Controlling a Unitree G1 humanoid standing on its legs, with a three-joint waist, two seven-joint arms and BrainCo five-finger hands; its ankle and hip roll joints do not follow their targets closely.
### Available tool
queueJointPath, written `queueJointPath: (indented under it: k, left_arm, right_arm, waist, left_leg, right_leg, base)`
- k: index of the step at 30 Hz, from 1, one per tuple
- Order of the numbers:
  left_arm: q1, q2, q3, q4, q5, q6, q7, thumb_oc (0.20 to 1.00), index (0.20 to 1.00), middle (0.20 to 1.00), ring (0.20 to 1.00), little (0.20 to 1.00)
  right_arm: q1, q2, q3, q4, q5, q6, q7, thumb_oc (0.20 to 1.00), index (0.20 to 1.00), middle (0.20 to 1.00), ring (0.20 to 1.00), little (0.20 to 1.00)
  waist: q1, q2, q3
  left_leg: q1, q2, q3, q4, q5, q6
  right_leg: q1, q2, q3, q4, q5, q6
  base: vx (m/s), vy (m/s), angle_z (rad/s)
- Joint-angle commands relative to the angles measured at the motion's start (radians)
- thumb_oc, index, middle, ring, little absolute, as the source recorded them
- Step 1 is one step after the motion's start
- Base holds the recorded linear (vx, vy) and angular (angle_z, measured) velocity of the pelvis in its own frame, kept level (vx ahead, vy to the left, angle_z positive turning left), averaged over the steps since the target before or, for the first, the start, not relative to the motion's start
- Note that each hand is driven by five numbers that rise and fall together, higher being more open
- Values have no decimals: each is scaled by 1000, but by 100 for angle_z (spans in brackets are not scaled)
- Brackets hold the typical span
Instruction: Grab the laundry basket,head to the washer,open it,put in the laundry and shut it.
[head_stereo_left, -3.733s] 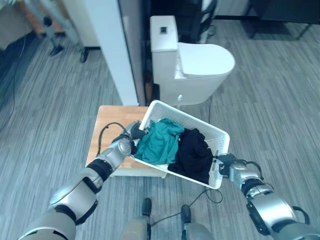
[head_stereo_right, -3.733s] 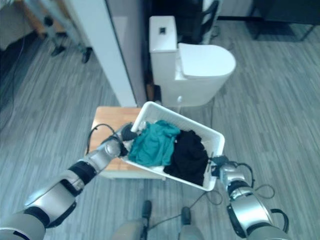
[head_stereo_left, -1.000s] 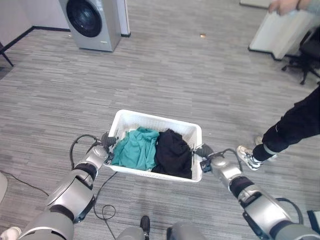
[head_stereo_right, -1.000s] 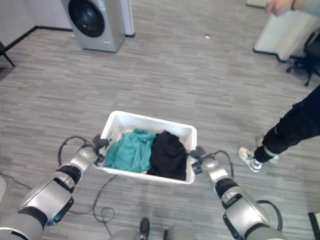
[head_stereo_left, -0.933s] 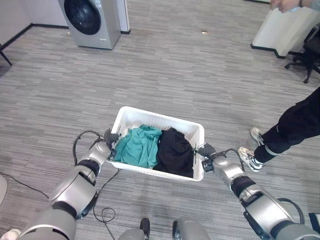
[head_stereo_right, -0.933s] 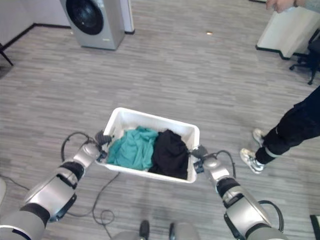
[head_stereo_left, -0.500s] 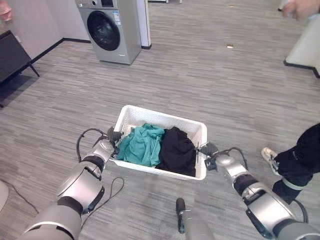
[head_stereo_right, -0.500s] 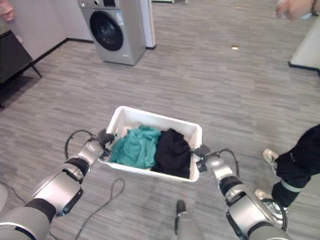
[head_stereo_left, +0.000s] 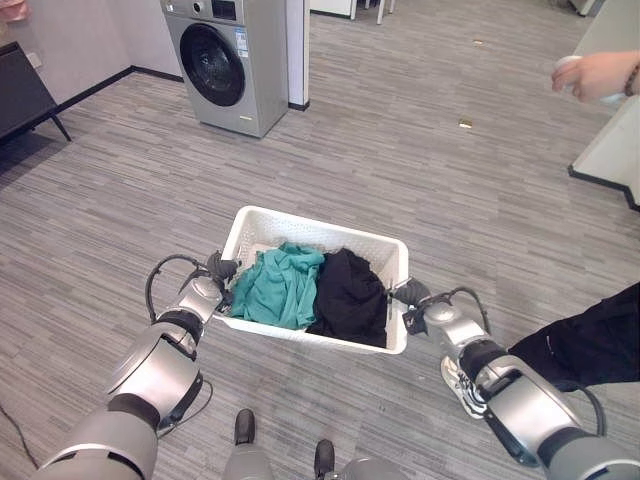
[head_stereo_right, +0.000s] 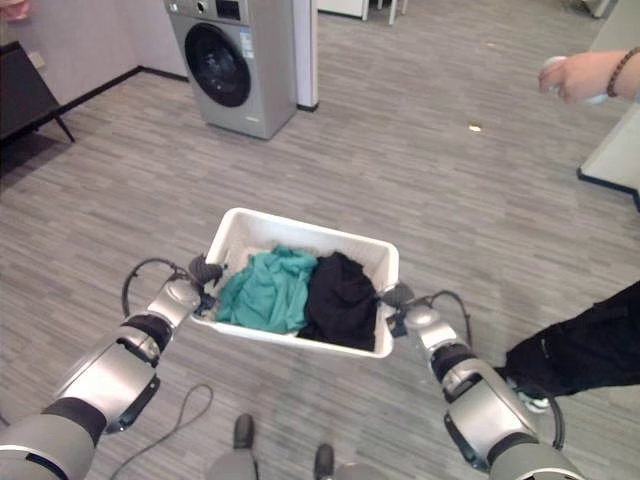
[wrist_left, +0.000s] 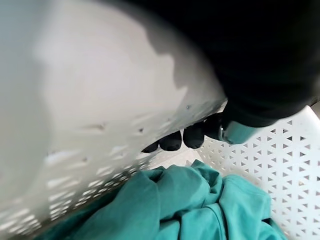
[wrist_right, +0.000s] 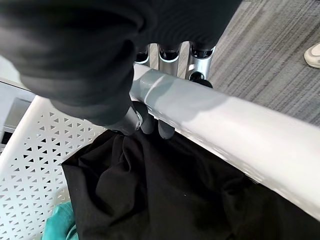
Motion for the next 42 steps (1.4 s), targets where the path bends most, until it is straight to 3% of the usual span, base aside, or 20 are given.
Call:
queueJointPath:
  k: [1,15,26,42]
  left_arm:
    - [-89,-50,-15,-11,-19,-65,34,200,200,200,200,200]
    - [-43,-66,-3,-15,-11,-71,38,200,200,200,200,200]
    - [-16,-62,19,-16,-9,-66,35,200,200,200,200,200]
    - [8,-82,13,-31,-8,-68,31,200,200,200,200,200]
  right_arm:
    - [-57,33,-4,-67,55,-104,31,200,200,200,200,200]
    - [-18,22,-33,-82,3,-109,31,200,200,200,200,200]
    - [2,14,-31,-96,-15,-106,37,200,200,200,200,200]
    - [38,0,-54,-93,18,-111,45,200,200,200,200,200]
  waist:
    - [31,32,-62]
    - [35,63,-99]
    - [26,50,-89]
    - [21,62,-98]
  left_leg:
    - [86,-21,22,-12,18,52]
    - [176,-49,49,-122,18,64]
    - [168,-41,38,-85,-3,63]
    - [178,-37,38,-117,5,60]
  right_leg:
    - [-3,-78,104,44,-59,187]
    - [9,-115,106,10,-50,213]
    - [-4,-105,100,31,-63,204]
    - [4,-109,79,15,-64,207]
  base:
    - [179,144,-27]
    - [48,60,-3]
    - [14,-10,-1]
    - [3,-2,0]
